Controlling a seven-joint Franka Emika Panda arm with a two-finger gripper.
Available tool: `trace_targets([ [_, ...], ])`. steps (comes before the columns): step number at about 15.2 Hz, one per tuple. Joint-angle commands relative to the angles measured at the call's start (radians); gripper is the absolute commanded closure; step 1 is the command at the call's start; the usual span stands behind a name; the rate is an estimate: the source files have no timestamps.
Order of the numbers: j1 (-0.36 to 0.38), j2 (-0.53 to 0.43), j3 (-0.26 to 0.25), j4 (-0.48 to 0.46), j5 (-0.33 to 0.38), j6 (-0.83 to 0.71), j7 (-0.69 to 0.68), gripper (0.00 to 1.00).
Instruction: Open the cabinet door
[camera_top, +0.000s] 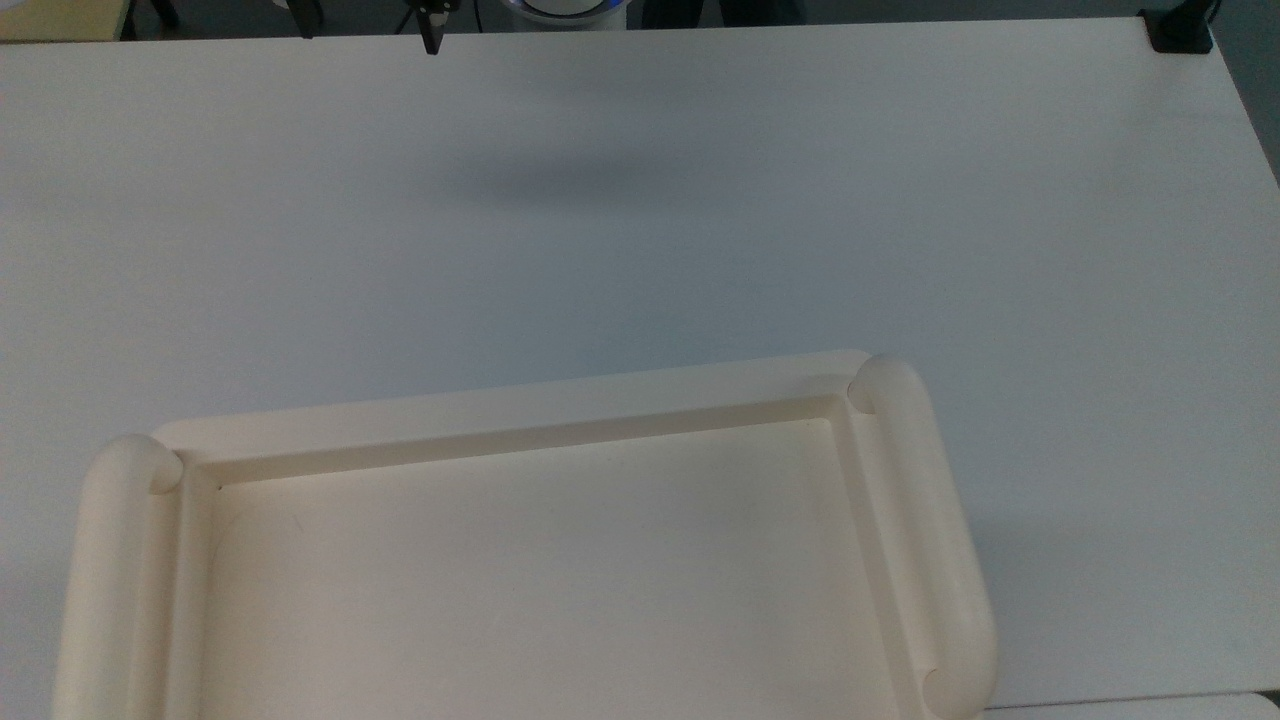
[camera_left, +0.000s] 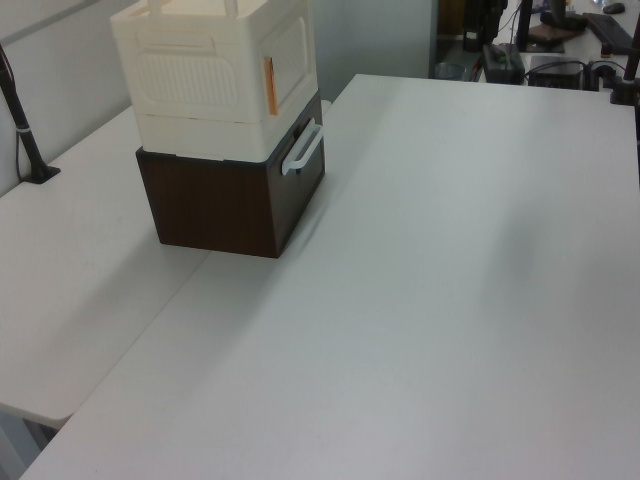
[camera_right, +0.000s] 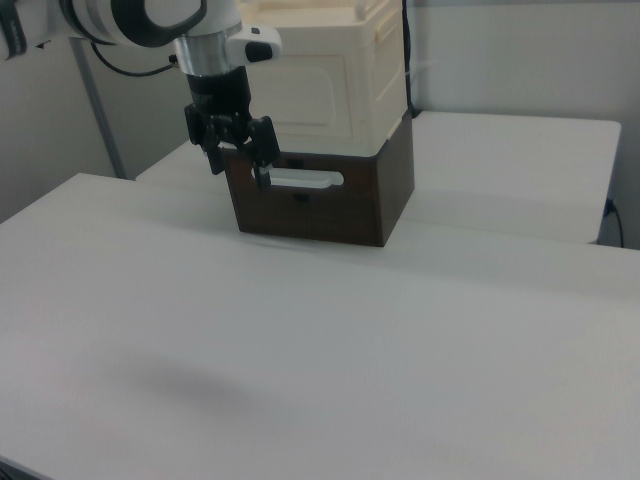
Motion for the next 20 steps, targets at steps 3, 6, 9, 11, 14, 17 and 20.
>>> trace_targets([
  [3, 0.003, -0.002, 0.007, -0.022, -0.026, -0.002, 0.011, 0.0],
  [6, 0.004, -0.002, 0.007, -0.022, -0.026, -0.006, 0.014, 0.0],
  [9, 0.015, 0.0, 0.008, -0.024, -0.026, -0.008, 0.014, 0.0],
  [11, 0.015, 0.0, 0.008, -0.024, -0.026, -0.008, 0.015, 0.0],
  [14, 0.015, 0.0, 0.007, -0.024, -0.028, -0.006, 0.015, 0.0],
  [17, 0.015, 0.001, 0.008, -0.024, -0.028, -0.006, 0.014, 0.0],
  [20, 0.017, 0.01, 0.008, -0.022, -0.028, -0.003, 0.014, 0.0],
])
